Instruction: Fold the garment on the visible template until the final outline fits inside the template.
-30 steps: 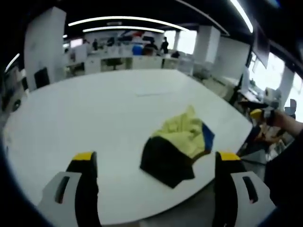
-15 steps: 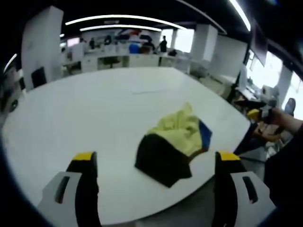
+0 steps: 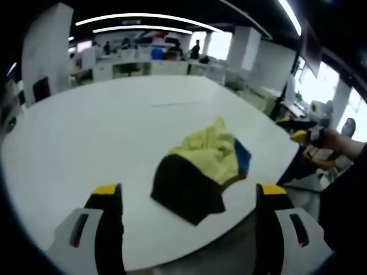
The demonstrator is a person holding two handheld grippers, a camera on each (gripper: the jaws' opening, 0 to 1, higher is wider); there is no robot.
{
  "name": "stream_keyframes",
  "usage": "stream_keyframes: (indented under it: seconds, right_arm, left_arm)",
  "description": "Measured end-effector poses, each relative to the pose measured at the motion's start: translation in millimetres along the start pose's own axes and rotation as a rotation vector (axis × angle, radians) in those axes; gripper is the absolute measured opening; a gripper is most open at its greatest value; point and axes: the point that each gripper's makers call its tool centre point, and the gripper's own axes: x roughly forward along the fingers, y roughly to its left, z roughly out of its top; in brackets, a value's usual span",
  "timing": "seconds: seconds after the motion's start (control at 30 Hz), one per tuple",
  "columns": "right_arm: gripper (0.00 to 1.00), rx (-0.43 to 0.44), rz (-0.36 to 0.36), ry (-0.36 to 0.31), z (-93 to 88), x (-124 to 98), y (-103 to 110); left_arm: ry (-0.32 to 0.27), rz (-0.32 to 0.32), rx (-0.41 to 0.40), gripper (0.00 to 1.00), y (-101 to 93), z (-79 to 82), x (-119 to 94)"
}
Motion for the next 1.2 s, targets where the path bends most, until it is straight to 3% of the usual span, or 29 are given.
stream_keyframes:
  seconds: [0.57,0.93,1.2]
  right_arm:
    - [0.53,-0.032,0.056,0.041,-27.3,20.3,3.9]
    - [0.44,-0.073,0.097,0.124,-56.9,36.7,11.6]
    - [0.4,-0.174,0.142,0.2,-70.1,43.3,18.8]
  left_arm:
    - [0.093,-0.097,0.133,0.68,-40.6,-32.2,45.2]
    - [0.141,-0.159,0.202,0.57,-57.4,-51.9,72.7]
    - [0.166,-0.179,0.218,0.52,-64.7,-60.4,87.1]
